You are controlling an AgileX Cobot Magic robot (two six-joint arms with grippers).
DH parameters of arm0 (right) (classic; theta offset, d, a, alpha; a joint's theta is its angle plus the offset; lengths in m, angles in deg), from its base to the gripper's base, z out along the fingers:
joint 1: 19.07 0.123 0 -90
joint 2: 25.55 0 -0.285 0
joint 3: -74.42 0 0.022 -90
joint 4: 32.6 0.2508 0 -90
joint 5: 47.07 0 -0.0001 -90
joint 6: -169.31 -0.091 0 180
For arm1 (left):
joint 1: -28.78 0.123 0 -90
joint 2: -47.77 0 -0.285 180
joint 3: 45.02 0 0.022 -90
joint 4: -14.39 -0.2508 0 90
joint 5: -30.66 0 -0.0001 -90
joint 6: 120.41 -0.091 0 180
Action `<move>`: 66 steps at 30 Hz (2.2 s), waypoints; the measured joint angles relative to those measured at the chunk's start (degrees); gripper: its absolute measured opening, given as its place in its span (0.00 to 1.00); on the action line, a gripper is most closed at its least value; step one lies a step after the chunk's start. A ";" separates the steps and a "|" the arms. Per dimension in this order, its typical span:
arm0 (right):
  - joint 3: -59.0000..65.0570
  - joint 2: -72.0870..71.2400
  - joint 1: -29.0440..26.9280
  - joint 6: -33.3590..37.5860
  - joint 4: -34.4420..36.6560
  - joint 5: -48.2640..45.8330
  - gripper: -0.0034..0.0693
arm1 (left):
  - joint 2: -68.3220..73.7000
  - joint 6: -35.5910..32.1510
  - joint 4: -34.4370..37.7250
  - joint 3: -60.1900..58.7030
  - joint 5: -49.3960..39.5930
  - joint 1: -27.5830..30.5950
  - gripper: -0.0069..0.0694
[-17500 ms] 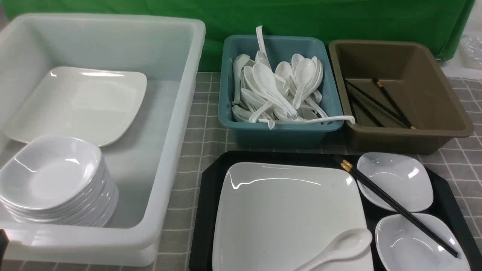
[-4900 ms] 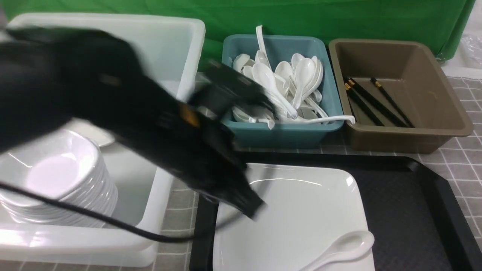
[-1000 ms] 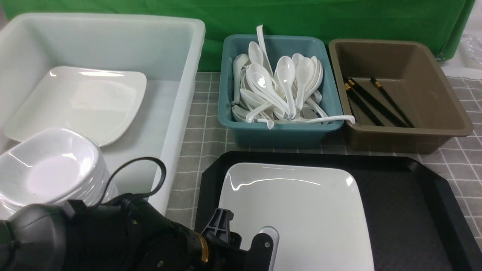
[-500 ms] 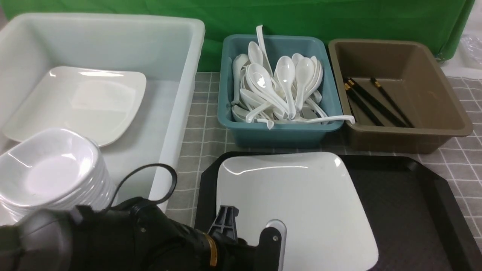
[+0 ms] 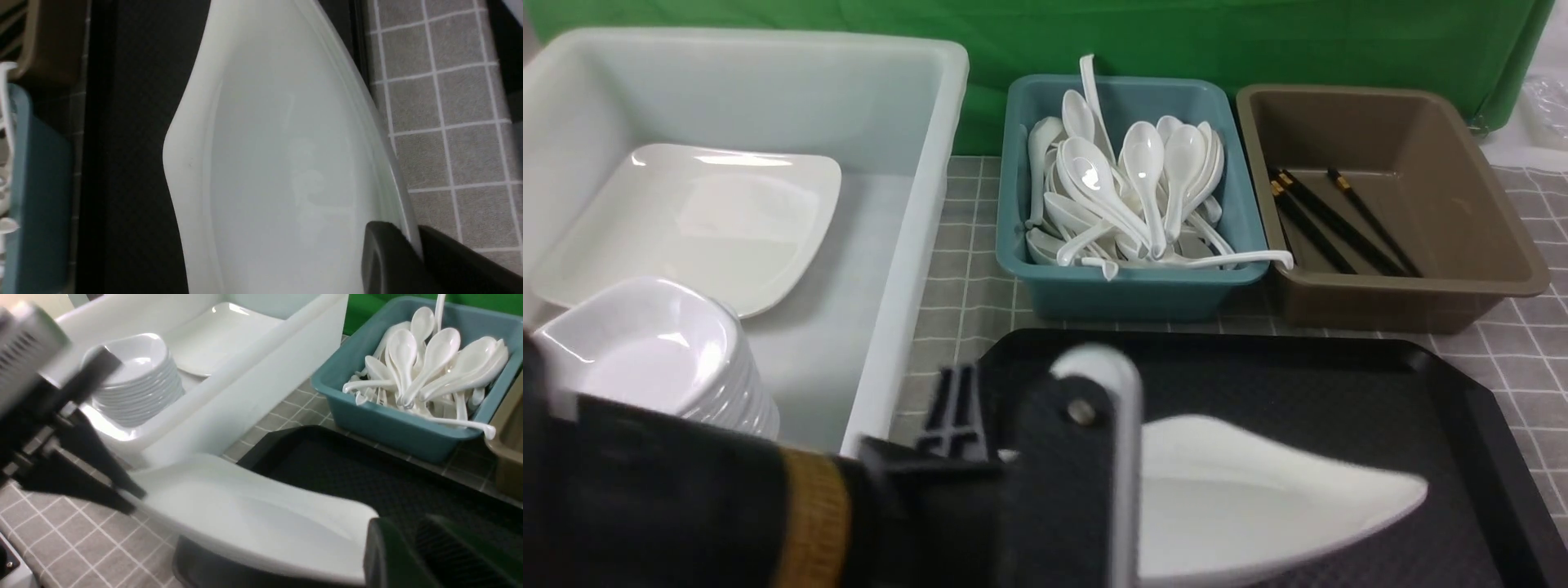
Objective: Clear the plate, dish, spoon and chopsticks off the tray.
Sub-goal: Use the left arm to put the plate into the large storage box on the left
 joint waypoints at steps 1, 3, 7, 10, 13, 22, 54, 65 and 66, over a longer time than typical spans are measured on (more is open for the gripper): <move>-0.25 0.00 0.00 -0.26 0.00 0.00 0.14 | -2.00 0.50 -0.74 1.59 -1.19 0.00 0.13; -1.15 0.00 0.00 -0.91 0.00 0.00 0.10 | -4.36 2.48 -3.10 4.13 -2.86 0.00 0.13; -3.87 0.37 0.00 -2.02 -0.05 -0.19 0.08 | -6.83 11.67 -13.33 8.95 -8.70 -0.20 0.13; -6.42 1.49 0.00 -2.07 -0.05 -0.25 0.08 | -7.47 17.67 -24.74 11.83 -13.14 0.10 0.13; -8.31 3.45 0.00 -1.61 -0.11 -0.37 0.08 | -7.03 21.14 -33.75 12.51 -14.55 3.38 0.13; -11.08 12.18 0.00 2.14 0.05 -0.40 0.08 | 4.61 13.81 -31.22 12.62 -4.15 30.11 0.13; -9.11 15.27 0.00 5.94 0.64 -6.54 0.12 | 36.40 12.53 -36.23 16.49 9.13 51.73 0.22; -9.11 15.27 0.00 6.00 0.91 -7.22 0.14 | 36.00 12.93 -36.10 16.54 8.23 51.69 0.71; -9.11 15.27 0.00 6.00 1.02 -7.22 0.14 | 35.13 12.93 -35.50 16.54 7.84 51.69 0.76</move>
